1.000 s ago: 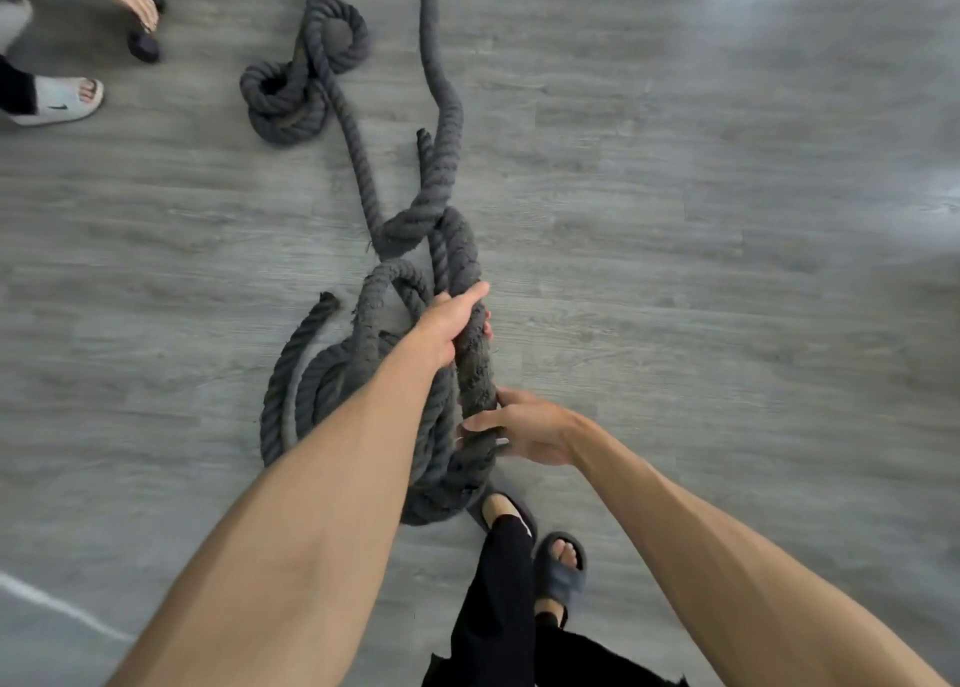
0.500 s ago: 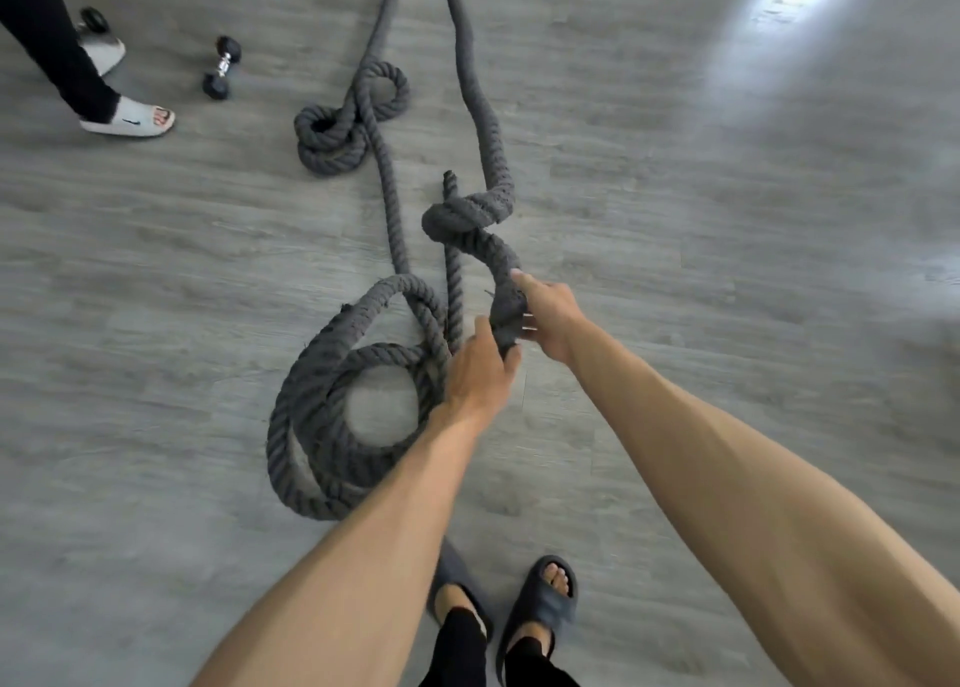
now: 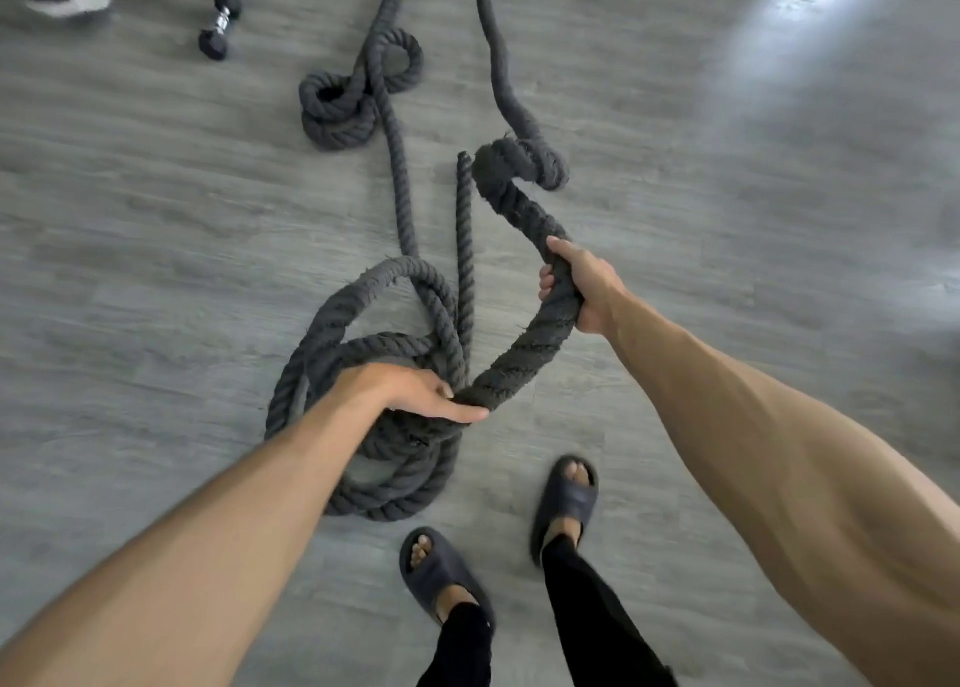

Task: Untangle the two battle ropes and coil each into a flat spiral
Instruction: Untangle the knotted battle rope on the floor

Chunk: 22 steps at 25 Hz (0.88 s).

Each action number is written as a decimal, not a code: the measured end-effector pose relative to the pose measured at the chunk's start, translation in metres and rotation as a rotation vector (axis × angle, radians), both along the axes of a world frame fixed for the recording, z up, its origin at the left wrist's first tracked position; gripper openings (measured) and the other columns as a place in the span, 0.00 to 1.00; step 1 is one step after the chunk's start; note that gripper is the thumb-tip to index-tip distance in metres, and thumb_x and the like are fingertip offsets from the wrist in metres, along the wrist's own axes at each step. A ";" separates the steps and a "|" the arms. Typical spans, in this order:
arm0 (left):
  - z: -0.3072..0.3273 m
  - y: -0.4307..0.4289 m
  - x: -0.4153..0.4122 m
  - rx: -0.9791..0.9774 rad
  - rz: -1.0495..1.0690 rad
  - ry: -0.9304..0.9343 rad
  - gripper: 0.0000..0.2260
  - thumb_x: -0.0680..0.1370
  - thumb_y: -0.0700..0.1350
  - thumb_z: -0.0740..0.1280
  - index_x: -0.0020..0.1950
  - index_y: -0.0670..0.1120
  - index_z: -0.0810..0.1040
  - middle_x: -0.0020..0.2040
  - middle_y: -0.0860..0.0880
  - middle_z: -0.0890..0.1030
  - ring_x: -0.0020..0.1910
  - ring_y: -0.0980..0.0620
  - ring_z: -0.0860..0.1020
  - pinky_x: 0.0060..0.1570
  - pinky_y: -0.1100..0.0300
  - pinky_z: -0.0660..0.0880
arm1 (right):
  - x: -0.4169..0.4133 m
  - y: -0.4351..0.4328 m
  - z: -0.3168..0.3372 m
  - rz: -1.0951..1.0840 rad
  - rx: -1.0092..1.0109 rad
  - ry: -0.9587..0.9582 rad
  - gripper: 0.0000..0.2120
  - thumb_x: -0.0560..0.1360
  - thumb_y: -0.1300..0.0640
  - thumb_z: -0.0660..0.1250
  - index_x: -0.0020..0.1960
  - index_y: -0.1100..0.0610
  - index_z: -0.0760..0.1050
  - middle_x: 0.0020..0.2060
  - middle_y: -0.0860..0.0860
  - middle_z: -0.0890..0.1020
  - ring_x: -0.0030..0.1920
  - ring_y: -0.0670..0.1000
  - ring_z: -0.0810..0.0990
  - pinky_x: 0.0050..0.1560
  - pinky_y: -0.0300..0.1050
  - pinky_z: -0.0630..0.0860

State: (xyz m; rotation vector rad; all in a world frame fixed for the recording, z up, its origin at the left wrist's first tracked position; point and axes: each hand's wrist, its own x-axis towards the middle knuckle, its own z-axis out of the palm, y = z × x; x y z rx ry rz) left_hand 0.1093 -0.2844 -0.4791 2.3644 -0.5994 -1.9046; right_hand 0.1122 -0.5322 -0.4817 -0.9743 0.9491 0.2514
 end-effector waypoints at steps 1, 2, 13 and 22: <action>-0.007 0.008 0.004 0.059 0.056 0.085 0.49 0.62 0.81 0.61 0.75 0.55 0.67 0.77 0.53 0.65 0.75 0.49 0.64 0.73 0.49 0.59 | 0.001 -0.006 -0.006 -0.005 0.073 -0.010 0.15 0.77 0.48 0.72 0.53 0.60 0.75 0.32 0.52 0.77 0.28 0.48 0.74 0.29 0.42 0.76; -0.014 0.011 0.003 0.081 0.144 0.177 0.47 0.64 0.77 0.66 0.77 0.55 0.64 0.78 0.53 0.62 0.76 0.49 0.62 0.74 0.50 0.58 | 0.001 -0.010 -0.013 0.001 0.145 -0.024 0.18 0.77 0.46 0.72 0.55 0.59 0.75 0.32 0.51 0.76 0.28 0.47 0.74 0.28 0.40 0.75; -0.054 -0.093 -0.048 -0.208 0.343 0.041 0.28 0.74 0.61 0.70 0.72 0.59 0.67 0.69 0.54 0.75 0.67 0.49 0.74 0.66 0.53 0.70 | 0.059 -0.064 -0.027 0.264 -0.118 0.039 0.18 0.79 0.47 0.70 0.53 0.64 0.76 0.35 0.57 0.80 0.30 0.52 0.78 0.33 0.47 0.79; -0.085 -0.141 -0.087 -0.228 0.403 -0.147 0.24 0.78 0.55 0.69 0.69 0.48 0.65 0.59 0.45 0.77 0.60 0.44 0.77 0.57 0.50 0.75 | 0.034 -0.079 -0.098 0.447 -0.624 0.384 0.20 0.80 0.44 0.65 0.49 0.63 0.76 0.40 0.58 0.84 0.36 0.56 0.82 0.44 0.53 0.81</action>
